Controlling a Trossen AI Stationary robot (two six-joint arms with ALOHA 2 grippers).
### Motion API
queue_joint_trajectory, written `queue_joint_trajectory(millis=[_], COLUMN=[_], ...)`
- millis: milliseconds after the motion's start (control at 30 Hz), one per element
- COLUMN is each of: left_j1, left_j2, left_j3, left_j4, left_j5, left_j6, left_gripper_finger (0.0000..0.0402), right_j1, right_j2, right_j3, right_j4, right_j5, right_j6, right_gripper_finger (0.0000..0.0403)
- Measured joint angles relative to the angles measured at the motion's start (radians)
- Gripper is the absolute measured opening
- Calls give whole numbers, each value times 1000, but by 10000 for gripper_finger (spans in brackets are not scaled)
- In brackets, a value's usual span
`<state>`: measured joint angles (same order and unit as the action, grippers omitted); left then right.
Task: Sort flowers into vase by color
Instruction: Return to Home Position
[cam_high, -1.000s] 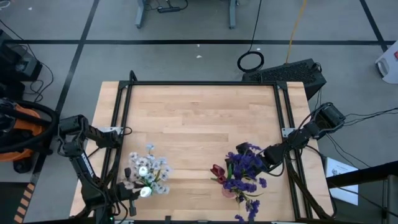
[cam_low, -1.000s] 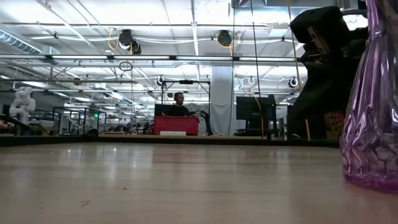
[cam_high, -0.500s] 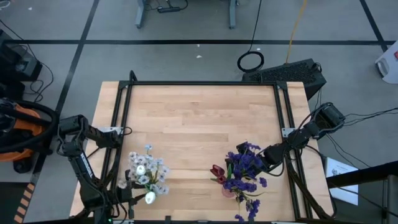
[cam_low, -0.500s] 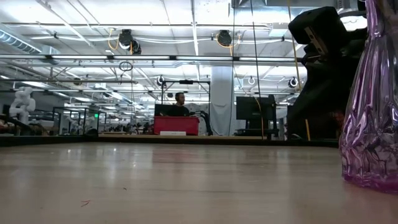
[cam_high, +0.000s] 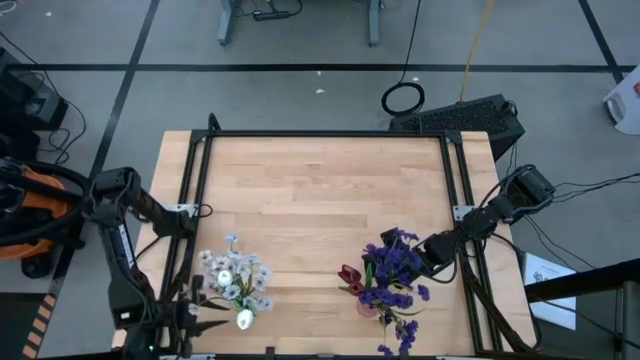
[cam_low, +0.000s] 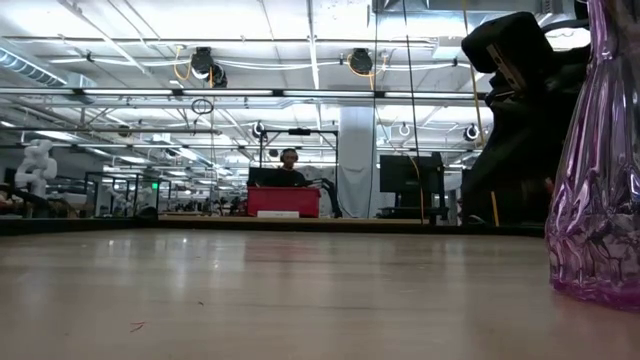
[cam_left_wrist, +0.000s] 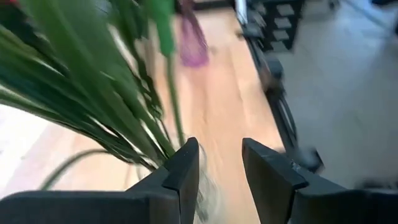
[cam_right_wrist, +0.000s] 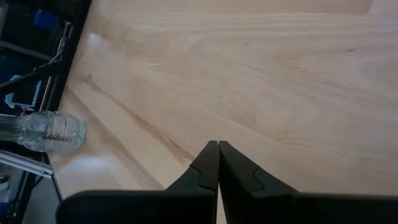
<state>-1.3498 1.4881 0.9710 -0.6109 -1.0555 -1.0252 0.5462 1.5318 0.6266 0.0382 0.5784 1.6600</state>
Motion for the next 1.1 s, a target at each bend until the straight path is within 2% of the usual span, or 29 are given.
queue_joint_trajectory(millis=[167,400,567,700,867,1100], left_j1=[1,1,1,1,1,2], left_j2=[-40,-100,-164,-229,-315,-444], left_j3=[0,0,0,0,0,0], left_j4=[-17,-114,-167,-189,-208,-215], left_j5=[150,192,321,375,423,596], left_j6=[84,90,91,105,200,313], left_gripper_finger=[113,10,4,3,2,1], right_j1=[-4,-4,-4,-4,-4,-4], right_j2=[0,0,0,0,0,0], right_j3=[0,0,0,0,0,0], right_j4=[-4,-5,-5,-5,-5,-5], right_j5=[1,2,3,10,31,31], right_j6=[-1,-3,-23,-23,-26,-34], right_gripper_finger=[0,0,0,0,0,0])
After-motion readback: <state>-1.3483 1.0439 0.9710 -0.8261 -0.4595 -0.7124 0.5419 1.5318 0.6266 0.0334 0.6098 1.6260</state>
